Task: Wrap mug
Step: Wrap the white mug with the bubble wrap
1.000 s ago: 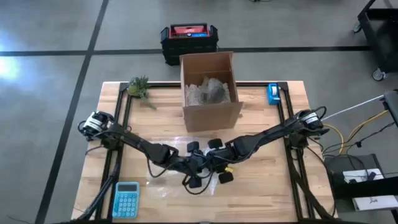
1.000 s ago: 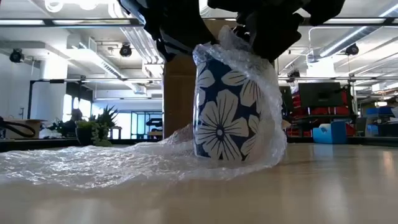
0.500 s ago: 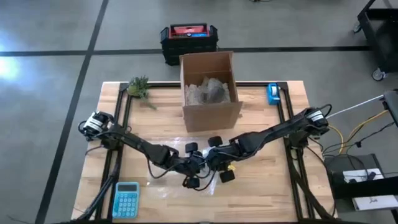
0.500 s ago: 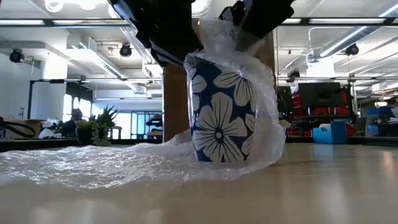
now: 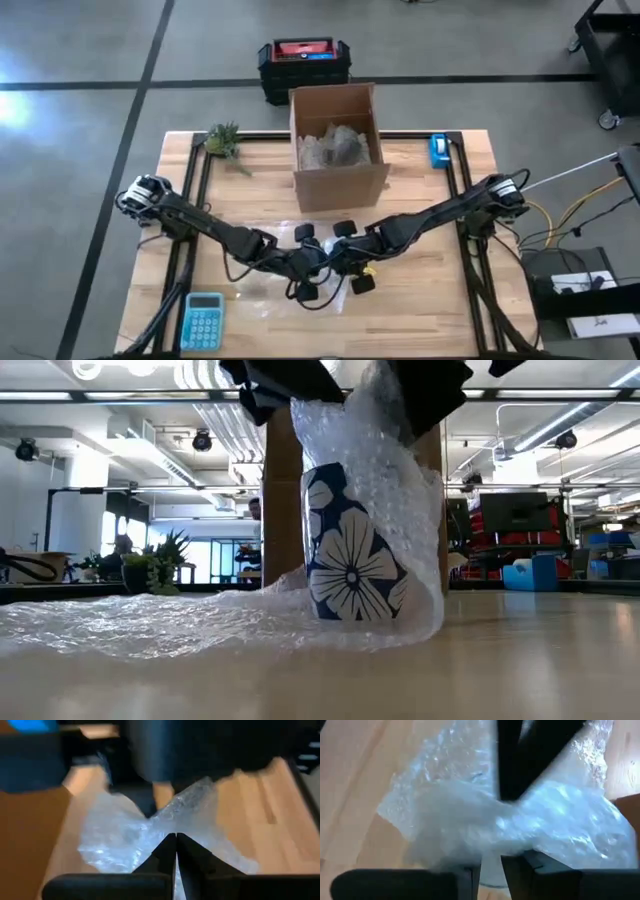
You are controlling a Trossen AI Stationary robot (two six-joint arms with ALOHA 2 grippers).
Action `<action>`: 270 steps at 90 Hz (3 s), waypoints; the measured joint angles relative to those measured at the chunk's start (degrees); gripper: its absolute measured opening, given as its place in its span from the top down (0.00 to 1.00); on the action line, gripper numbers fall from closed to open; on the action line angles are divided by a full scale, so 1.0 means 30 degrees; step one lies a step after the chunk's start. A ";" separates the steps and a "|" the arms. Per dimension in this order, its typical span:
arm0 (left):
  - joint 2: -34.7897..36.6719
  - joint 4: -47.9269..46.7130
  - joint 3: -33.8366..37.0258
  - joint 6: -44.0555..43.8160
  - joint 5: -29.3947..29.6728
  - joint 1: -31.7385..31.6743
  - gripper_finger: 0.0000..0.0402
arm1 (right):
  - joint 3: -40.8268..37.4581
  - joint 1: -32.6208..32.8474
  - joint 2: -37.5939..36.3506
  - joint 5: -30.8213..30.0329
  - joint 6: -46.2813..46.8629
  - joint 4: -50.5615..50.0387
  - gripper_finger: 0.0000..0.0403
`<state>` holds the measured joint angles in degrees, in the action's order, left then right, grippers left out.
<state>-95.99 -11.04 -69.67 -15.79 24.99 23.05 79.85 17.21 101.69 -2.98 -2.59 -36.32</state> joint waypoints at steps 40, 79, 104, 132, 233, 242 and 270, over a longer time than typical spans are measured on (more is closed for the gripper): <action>-0.2217 0.0658 0.0000 0.0165 -0.0002 -0.0125 1.00 | 0.0058 0.0010 -0.0539 0.0040 0.0373 -0.0175 0.80; -0.2254 0.0562 0.0009 0.0093 -0.0021 -0.0159 1.00 | 0.0116 0.0000 -0.2002 -0.0015 0.0146 -0.1040 0.73; -0.0731 -0.0095 -0.0189 0.0071 -0.0144 0.0109 1.00 | -0.0262 0.0000 -0.0799 -0.0523 0.0510 -0.0711 0.69; -0.0708 0.0706 -0.0201 0.0136 -0.0032 0.0102 1.00 | -0.0291 0.0000 -0.0714 -0.0515 0.0420 0.0750 0.62; -0.1198 0.0564 0.0054 0.0078 0.0262 0.0210 1.00 | 0.2131 0.0015 0.0319 -0.1376 -0.0285 -0.2692 0.75; -0.0605 0.0287 -0.0215 0.0072 0.0233 0.0334 1.00 | 0.2042 0.0007 0.0926 -0.1358 -0.0095 -0.2564 0.78; -0.0192 0.0056 -0.0113 0.0079 0.1494 0.0322 1.00 | 0.2008 0.0015 0.1457 -0.1316 -0.0007 -0.2089 0.88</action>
<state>-96.56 -10.88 -70.01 -15.55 29.47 24.02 85.88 17.26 106.06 -6.93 -2.61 -42.59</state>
